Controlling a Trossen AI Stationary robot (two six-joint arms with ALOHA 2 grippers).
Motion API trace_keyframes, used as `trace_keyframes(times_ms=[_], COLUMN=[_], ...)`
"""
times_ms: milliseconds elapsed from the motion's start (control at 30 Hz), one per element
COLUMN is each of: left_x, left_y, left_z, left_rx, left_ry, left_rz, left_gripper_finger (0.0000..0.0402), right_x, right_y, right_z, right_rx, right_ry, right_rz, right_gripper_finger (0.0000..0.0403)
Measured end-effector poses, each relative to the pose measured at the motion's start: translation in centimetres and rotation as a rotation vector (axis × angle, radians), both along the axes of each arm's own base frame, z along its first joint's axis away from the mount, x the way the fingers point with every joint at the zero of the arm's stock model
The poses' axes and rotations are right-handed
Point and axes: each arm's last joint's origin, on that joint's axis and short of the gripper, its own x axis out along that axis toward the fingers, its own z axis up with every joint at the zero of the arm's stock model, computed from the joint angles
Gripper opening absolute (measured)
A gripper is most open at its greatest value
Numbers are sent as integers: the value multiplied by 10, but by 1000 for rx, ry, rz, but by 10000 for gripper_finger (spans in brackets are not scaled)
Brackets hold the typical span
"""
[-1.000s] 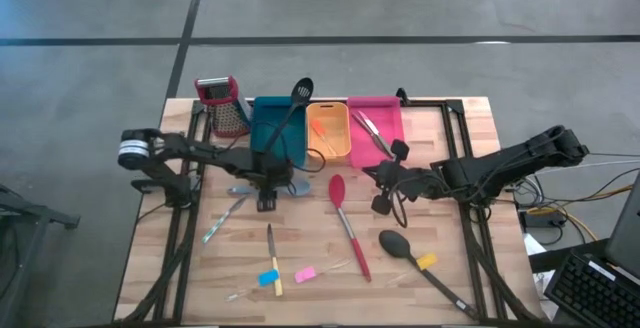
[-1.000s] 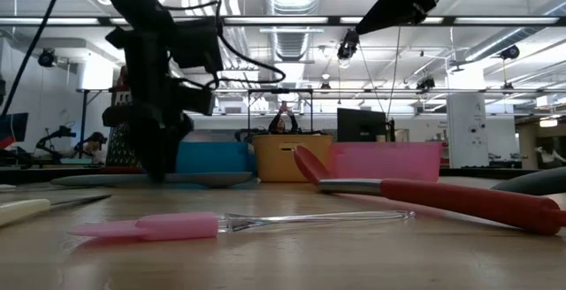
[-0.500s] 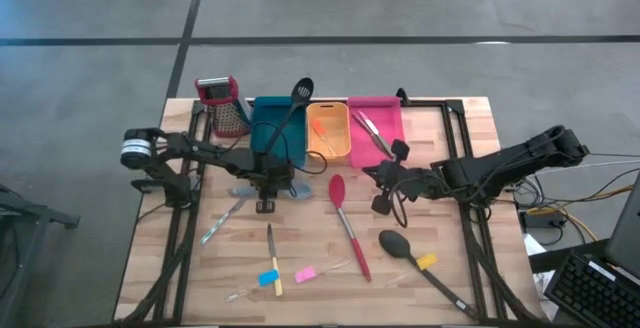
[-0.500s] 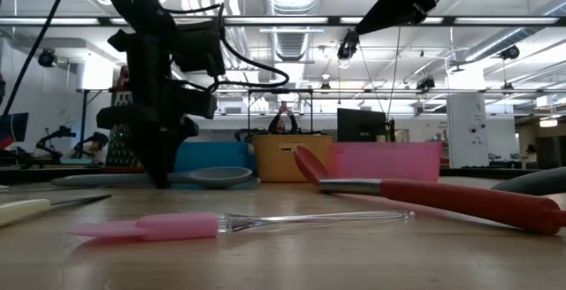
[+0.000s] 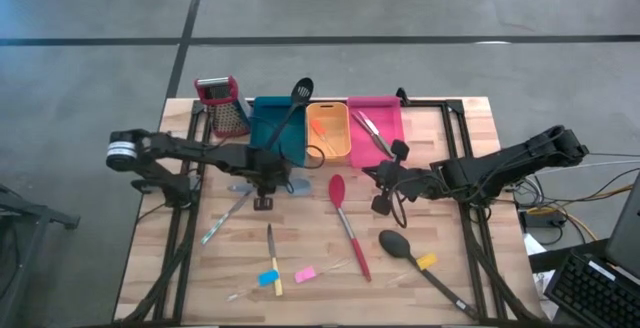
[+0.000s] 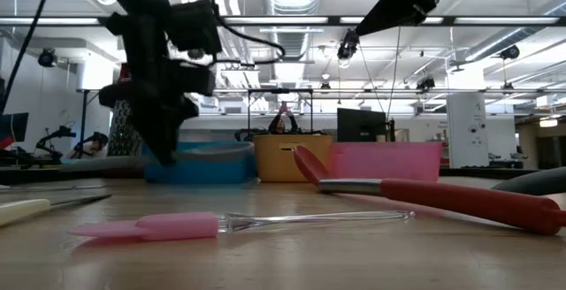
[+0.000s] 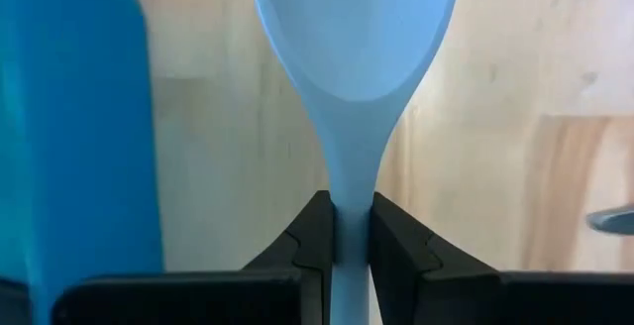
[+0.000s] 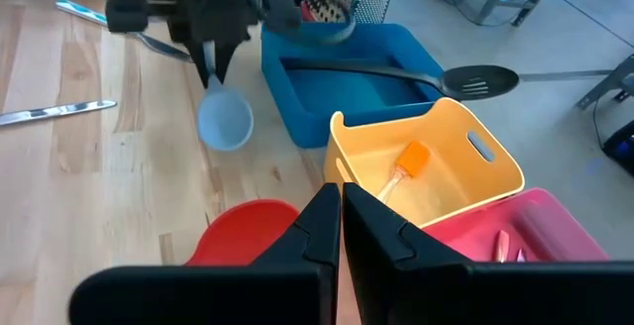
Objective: Pick & Place Kitchen Items
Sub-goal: Put the blue serving spoon into the blue bin
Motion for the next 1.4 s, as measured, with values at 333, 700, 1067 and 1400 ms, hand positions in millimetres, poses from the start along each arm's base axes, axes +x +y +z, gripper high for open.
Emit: trace_keyframes(times_ms=[333,700,1067,1400], left_x=[-13,-9,4,-6], left_y=[0,7,41,103], left_z=[50,109,140,131], left_rx=[91,398,521,333], left_ry=[-282,-626,-720,-735], left_rz=[22,68,254,401], left_gripper_finger=[42,42,42,42], right_x=[0,0,0,-1], right_y=[0,0,0,0], right_z=[-1,-1,-2,-2], right_rx=[-1,-1,-2,-5], right_ry=[3,3,7,9], right_rz=[0,0,0,2], right_gripper_finger=[8,8,8,8])
